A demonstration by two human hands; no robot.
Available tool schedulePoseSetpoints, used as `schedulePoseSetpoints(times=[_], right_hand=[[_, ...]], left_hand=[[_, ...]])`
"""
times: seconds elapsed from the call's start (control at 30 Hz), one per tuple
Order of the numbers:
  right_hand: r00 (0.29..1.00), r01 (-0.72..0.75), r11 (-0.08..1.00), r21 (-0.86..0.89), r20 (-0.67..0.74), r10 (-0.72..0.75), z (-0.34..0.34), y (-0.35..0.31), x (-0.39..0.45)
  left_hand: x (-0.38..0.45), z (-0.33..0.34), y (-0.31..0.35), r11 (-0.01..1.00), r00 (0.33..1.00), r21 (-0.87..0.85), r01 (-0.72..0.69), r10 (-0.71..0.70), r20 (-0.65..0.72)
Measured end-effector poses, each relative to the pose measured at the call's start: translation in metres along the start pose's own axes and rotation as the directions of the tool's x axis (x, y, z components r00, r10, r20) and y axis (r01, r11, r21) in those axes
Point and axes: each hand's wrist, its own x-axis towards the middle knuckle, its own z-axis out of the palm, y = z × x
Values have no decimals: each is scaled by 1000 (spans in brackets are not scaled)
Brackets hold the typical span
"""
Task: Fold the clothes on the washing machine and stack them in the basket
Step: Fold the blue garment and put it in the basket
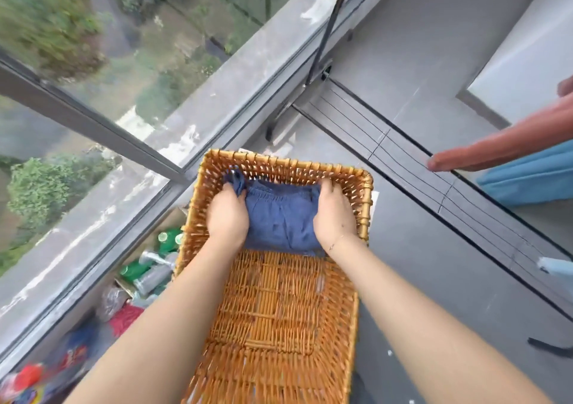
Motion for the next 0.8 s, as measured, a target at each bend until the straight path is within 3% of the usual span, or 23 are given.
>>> schedulePoseSetpoints(times=[0.1,0.17,0.23,0.3,0.37,0.4,0.47,0.63,0.8], right_hand=[[993,-67,995,80,-94,74,11,-1,-17],[977,22,997,71,-213,-7,20,-4,-42],[946,190,980,55,-277,-168,28,-8,-63],[933,280,957,75,-258,-252,41,-7,-63],[974,189,977,96,-148,-174,55,-1,-48],[991,117,988,102,-75,-110,63,2,-37],[1000,20,996,86,18,-22,81,7,-21],[993,-52,985,163,-94,68,101,2,-10],[992,-34,929,368,-104,78,93,6,-15]], left_hand=[[-12,5,-1,987,985,-111,-114,98,-145],[-31,4,-6,952,905,-59,-302,266,-331],[-47,7,-13,880,803,42,-474,451,-391],[-47,22,-23,826,804,55,-562,560,-198],[-34,38,-35,840,845,92,-534,531,61],[-26,46,-40,842,852,138,-522,508,126],[-13,58,-49,823,848,206,-529,505,161],[-3,67,-53,855,885,228,-465,448,127],[-4,58,-51,872,893,219,-439,395,217]])
